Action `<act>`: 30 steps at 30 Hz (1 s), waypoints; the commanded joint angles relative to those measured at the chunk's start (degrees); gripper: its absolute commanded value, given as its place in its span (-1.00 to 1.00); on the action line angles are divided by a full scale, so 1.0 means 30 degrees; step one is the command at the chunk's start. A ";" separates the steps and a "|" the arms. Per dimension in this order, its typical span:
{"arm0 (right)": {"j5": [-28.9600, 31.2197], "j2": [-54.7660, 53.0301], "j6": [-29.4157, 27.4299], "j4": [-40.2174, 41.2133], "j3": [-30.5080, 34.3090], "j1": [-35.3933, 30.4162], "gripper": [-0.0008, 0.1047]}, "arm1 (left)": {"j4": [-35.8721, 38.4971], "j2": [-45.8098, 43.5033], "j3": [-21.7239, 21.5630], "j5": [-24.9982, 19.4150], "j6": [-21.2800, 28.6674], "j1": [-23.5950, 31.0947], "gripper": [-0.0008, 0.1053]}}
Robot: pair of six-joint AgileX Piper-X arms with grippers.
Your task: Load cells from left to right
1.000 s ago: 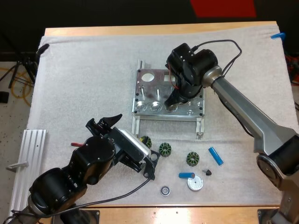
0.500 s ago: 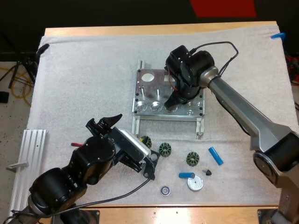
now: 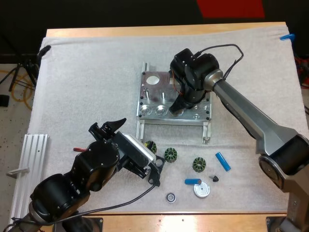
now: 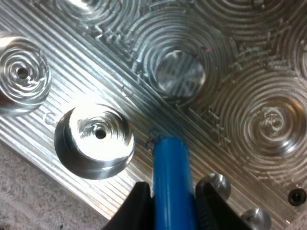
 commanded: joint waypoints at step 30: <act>0.0446 0.0388 0.0358 -0.0820 -0.0144 -0.0006 -0.98 | -0.0176 -0.0102 -0.0112 -0.0357 -0.0238 0.0019 0.53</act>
